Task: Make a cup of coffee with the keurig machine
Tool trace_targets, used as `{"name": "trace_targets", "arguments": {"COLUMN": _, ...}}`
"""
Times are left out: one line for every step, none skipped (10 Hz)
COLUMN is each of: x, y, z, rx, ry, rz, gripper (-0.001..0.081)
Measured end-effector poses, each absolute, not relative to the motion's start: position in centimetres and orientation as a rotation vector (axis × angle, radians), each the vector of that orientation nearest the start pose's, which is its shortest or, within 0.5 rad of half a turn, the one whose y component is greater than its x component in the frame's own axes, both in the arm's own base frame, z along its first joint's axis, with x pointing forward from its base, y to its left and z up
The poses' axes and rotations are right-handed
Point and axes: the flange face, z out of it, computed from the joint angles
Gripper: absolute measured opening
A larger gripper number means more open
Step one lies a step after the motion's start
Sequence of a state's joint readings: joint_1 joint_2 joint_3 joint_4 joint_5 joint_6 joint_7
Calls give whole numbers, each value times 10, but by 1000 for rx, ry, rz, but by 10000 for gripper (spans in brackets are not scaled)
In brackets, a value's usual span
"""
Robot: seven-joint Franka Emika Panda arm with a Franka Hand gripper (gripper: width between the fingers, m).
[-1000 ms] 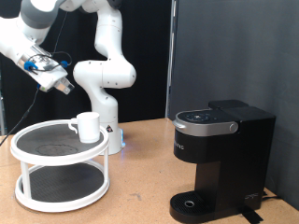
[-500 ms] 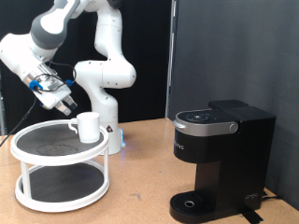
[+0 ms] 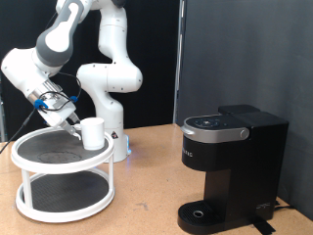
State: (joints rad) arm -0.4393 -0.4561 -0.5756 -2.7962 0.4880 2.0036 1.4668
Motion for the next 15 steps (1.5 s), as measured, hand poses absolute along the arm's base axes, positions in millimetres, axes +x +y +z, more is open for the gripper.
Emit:
{"name": "trace_targets", "arguments": {"x": 213, "y": -242, "z": 304, "rx": -553, "ry": 2459, "rz": 763, "gripper": 653}}
{"name": "trace_targets", "arguments": {"x": 214, "y": -242, "z": 302, "rx": -545, "ry": 2454, "rz": 769, "gripper": 653}}
{"name": "trace_targets", "arguments": {"x": 215, "y": -241, "z": 301, "rx": -542, "ry": 2450, "rz": 771, "gripper": 470}}
{"name": "trace_targets", "arguments": {"x": 216, "y": -241, "z": 300, "rx": -542, "ry": 2447, "rz": 772, "gripper": 335}}
{"name": "trace_targets", "arguments": {"x": 216, "y": -241, "z": 299, "rx": -544, "ry": 2446, "rz": 772, "gripper": 335}}
{"name": "trace_targets", "arguments": {"x": 216, "y": -241, "z": 298, "rx": -546, "ry": 2444, "rz": 772, "gripper": 134}}
{"name": "trace_targets", "arguments": {"x": 216, "y": -241, "z": 298, "rx": -548, "ry": 2443, "rz": 771, "gripper": 134}}
{"name": "trace_targets", "arguments": {"x": 216, "y": -241, "z": 298, "rx": -548, "ry": 2443, "rz": 771, "gripper": 42}}
{"name": "trace_targets", "arguments": {"x": 215, "y": -242, "z": 298, "rx": -552, "ry": 2445, "rz": 770, "gripper": 9}}
{"name": "trace_targets", "arguments": {"x": 215, "y": -241, "z": 300, "rx": -555, "ry": 2443, "rz": 780, "gripper": 9}}
{"name": "trace_targets", "arguments": {"x": 215, "y": -241, "z": 304, "rx": -559, "ry": 2436, "rz": 796, "gripper": 4}}
{"name": "trace_targets", "arguments": {"x": 215, "y": -240, "z": 312, "rx": -558, "ry": 2425, "rz": 824, "gripper": 4}}
{"name": "trace_targets", "arguments": {"x": 214, "y": -239, "z": 322, "rx": -556, "ry": 2413, "rz": 853, "gripper": 3}}
{"name": "trace_targets", "arguments": {"x": 212, "y": -239, "z": 333, "rx": -554, "ry": 2402, "rz": 879, "gripper": 3}}
{"name": "trace_targets", "arguments": {"x": 210, "y": -239, "z": 344, "rx": -554, "ry": 2393, "rz": 897, "gripper": 3}}
